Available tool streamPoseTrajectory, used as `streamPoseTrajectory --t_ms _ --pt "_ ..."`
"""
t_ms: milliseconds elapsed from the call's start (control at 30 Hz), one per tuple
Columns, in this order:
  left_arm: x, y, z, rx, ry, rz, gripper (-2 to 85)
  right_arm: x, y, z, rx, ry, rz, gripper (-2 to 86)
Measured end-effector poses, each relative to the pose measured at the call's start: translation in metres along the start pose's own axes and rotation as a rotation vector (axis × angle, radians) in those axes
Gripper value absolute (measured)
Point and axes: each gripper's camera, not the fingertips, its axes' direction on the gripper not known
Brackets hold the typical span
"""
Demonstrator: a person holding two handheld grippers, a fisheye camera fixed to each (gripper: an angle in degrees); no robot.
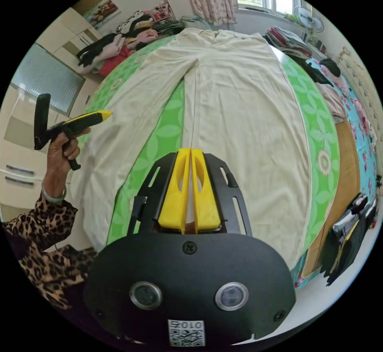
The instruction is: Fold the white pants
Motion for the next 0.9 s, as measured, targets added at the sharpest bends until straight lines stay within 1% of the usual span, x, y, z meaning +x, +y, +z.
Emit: streamPoseTrajectory --t_ms 167,233,300,333,367,400,533,567,600,633,667,733,800,833,867,900 --pt "-0.025 -0.059 0.036 0.129 -0.047 -0.023 -0.3 -0.020 -0.004 0.033 0.051 0.004 -0.007 2.0" --pt "-0.044 -0.070 0.056 0.116 -0.067 -0.062 -0.3 -0.022 0.006 0.053 0.049 -0.017 0.000 1.9" --pt "-0.065 -0.074 0.079 0.064 -0.089 -0.110 -0.3 -0.020 0.015 0.070 0.042 -0.009 0.009 1.9" --pt "-0.079 -0.072 0.079 0.072 -0.028 -0.155 -0.3 -0.015 0.021 0.082 0.031 0.003 0.019 1.9" --pt "-0.090 -0.067 0.074 0.089 -0.061 -0.204 -0.2 -0.013 0.024 0.087 0.030 0.009 0.027 1.9" --pt "-0.093 -0.065 0.072 0.095 -0.075 -0.211 -0.2 -0.006 0.031 0.097 0.032 0.009 0.047 1.9" --pt "-0.094 -0.059 0.067 0.071 -0.154 -0.214 -0.2 0.006 0.045 0.127 0.056 -0.075 0.085 1.9" --pt "-0.091 -0.064 0.067 0.049 -0.126 -0.205 -0.2 0.006 0.046 0.131 0.063 -0.096 0.086 1.9" --pt "-0.088 -0.067 0.065 0.064 -0.095 -0.185 -0.2 0.004 0.046 0.138 0.076 -0.128 0.078 1.9" --pt "-0.083 -0.073 0.061 0.118 -0.050 -0.160 -0.2 0.001 0.046 0.145 0.086 -0.135 0.070 1.9" --pt "-0.079 -0.081 0.059 0.156 -0.043 -0.140 -0.2 -0.001 0.045 0.148 0.090 -0.136 0.066 1.9" --pt "-0.075 -0.099 0.068 0.172 -0.072 -0.090 -0.2 -0.012 0.047 0.163 0.093 -0.167 0.042 1.9" --pt "-0.078 -0.116 0.087 0.119 -0.067 -0.065 -0.2 -0.021 0.051 0.177 0.085 -0.159 0.027 1.9" --pt "-0.082 -0.125 0.100 0.081 -0.081 -0.049 -0.2 -0.025 0.056 0.189 0.054 -0.118 0.039 2.0" --pt "-0.088 -0.128 0.110 0.062 -0.137 -0.073 -0.3 -0.025 0.059 0.196 0.036 -0.099 0.047 2.0" --pt "-0.093 -0.130 0.111 0.045 -0.121 -0.086 -0.3 -0.025 0.067 0.206 0.012 -0.083 0.059 2.0"
